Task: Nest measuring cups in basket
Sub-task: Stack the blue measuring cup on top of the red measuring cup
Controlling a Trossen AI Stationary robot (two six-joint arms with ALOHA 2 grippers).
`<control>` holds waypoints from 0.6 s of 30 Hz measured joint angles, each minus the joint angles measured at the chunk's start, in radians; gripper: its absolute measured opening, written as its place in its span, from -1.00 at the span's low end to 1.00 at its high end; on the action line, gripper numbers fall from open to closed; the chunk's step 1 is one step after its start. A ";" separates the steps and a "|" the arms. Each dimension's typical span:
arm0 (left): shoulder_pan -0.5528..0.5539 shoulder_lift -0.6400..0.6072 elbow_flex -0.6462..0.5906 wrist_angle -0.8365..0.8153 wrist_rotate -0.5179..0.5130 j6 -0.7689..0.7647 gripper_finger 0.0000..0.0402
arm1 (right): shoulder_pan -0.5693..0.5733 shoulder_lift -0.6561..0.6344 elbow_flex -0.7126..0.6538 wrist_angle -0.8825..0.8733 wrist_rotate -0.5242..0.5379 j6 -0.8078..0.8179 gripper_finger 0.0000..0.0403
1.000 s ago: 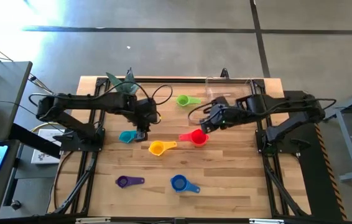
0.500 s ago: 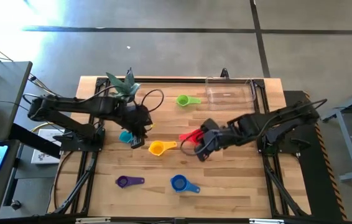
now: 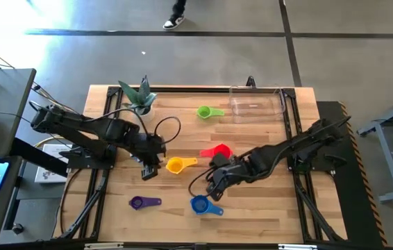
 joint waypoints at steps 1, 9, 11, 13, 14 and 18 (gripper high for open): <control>-0.013 0.000 0.000 0.000 0.000 -0.011 -0.43 | 0.003 0.016 0.000 0.010 0.000 -0.019 -0.17; -0.118 0.000 0.000 -0.004 -0.044 -0.063 -0.43 | 0.004 0.142 0.000 0.064 0.004 -0.042 -0.15; -0.141 0.000 0.000 -0.004 -0.064 -0.079 -0.43 | 0.004 0.165 0.000 0.070 0.004 -0.042 -0.15; -0.162 0.000 0.000 -0.004 -0.080 -0.099 -0.43 | 0.004 0.181 0.000 0.073 0.004 -0.042 -0.15; -0.172 0.000 0.000 -0.004 -0.086 -0.108 -0.43 | 0.004 0.189 0.000 0.075 0.004 -0.042 -0.15; -0.211 0.000 0.000 -0.004 -0.121 -0.130 -0.43 | 0.004 0.219 0.000 0.087 0.004 -0.060 -0.15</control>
